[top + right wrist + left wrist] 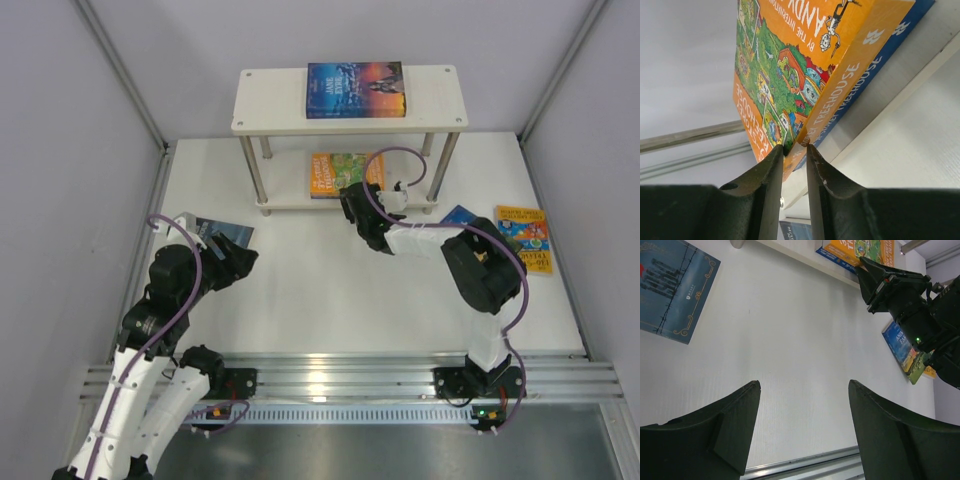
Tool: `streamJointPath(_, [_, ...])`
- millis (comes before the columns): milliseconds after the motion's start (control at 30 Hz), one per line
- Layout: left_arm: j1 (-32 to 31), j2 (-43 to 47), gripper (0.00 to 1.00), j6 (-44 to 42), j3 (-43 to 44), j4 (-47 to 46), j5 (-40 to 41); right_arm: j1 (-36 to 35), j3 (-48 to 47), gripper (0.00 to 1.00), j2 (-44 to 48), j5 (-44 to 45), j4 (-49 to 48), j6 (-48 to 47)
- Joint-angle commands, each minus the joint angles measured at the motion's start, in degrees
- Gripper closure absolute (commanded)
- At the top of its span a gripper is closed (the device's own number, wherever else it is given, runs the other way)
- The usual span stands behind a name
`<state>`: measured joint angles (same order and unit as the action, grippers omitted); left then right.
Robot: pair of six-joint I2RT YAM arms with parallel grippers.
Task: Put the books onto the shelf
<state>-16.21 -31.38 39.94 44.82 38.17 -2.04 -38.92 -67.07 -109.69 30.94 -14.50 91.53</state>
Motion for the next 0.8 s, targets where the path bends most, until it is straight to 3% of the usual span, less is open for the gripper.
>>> streamJointPath(0, [0.12,0.09,0.24,-0.39,-0.34,-2.49,0.46,1.56,-3.24,0.76,-0.88,1.32,-1.14,-1.35])
streamJointPath(567, [0.21,-0.88,0.24,-0.92,0.27,-2.93,0.46,1.74,-4.74,0.77,-1.58,0.79,-0.53,-1.97])
streamJointPath(767, [0.12,-0.88,0.24,-0.92,0.36,-2.67,1.08,1.48,-4.74,0.66,1.05,0.53,0.69,-6.44])
